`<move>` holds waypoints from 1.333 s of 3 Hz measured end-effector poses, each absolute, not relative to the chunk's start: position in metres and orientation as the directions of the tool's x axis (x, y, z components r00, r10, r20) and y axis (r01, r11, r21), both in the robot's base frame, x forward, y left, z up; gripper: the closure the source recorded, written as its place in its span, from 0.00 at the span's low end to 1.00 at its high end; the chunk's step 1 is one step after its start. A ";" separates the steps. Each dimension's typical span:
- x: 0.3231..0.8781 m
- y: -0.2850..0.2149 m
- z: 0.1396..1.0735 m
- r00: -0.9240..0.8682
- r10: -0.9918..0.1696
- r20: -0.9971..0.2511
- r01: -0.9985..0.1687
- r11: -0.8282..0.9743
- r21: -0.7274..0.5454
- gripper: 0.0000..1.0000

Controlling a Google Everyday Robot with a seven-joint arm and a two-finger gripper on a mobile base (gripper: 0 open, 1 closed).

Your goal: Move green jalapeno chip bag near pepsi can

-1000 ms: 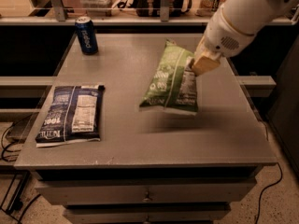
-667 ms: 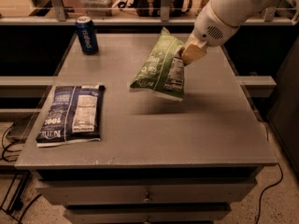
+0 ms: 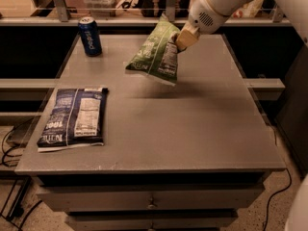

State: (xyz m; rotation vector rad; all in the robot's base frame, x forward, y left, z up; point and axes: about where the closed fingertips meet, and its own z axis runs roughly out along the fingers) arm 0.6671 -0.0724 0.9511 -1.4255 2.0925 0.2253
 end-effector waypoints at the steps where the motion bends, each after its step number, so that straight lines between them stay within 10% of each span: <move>1: 0.675 -0.068 0.938 -0.321 -0.733 -0.599 -0.861 0.490 -0.139 1.00; 4: 0.738 0.003 0.893 -0.571 -0.432 -0.698 -0.683 0.722 0.111 1.00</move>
Offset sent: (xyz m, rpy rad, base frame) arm 0.0593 0.0373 -0.0470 0.3498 0.1050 -0.3784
